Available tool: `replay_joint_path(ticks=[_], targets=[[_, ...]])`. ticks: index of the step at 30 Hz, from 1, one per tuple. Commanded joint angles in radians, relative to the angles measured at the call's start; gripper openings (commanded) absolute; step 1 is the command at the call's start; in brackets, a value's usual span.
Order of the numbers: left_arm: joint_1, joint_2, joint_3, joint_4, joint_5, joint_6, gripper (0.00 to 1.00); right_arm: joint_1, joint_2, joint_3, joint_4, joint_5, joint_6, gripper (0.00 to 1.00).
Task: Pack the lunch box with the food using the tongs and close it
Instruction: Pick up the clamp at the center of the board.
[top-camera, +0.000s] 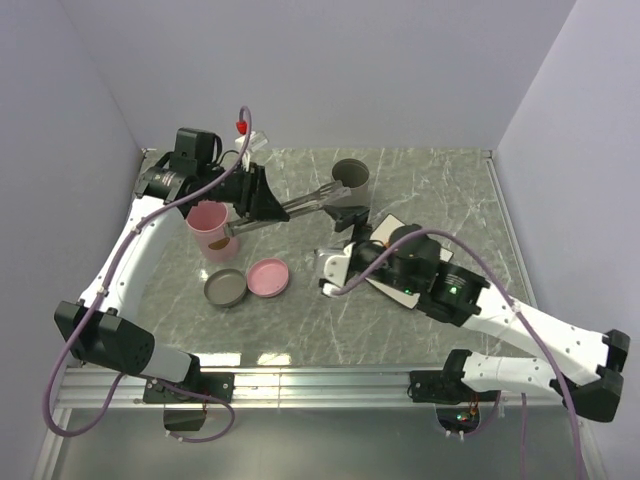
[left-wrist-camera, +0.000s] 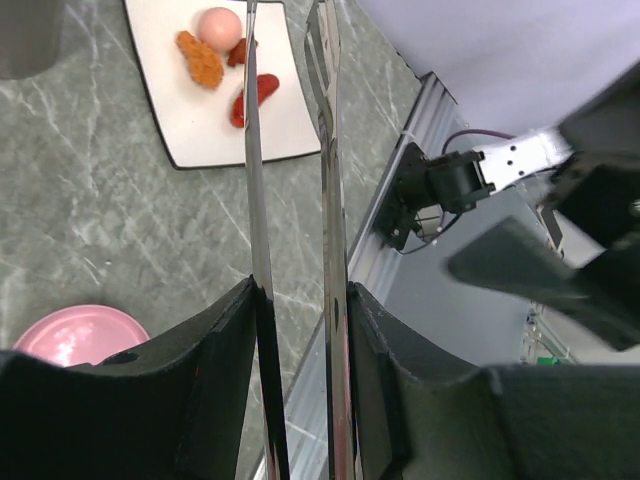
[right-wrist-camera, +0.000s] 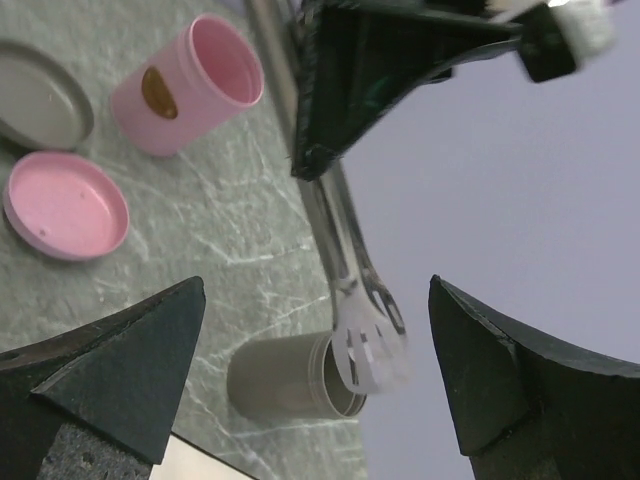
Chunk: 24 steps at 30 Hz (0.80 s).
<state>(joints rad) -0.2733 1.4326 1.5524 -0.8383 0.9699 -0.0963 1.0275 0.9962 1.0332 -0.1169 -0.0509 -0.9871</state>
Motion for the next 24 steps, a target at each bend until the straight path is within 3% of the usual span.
replay_joint_path(ticks=[1,24], targets=[[0.002,-0.041,-0.009,-0.025,0.078,0.029,0.45,0.025,0.027,0.004,0.095,0.083,-0.111,0.98],[-0.056,-0.080,-0.086,-0.091,0.119,0.083,0.45,0.037,0.206,0.108,0.000,0.057,-0.194,0.95]])
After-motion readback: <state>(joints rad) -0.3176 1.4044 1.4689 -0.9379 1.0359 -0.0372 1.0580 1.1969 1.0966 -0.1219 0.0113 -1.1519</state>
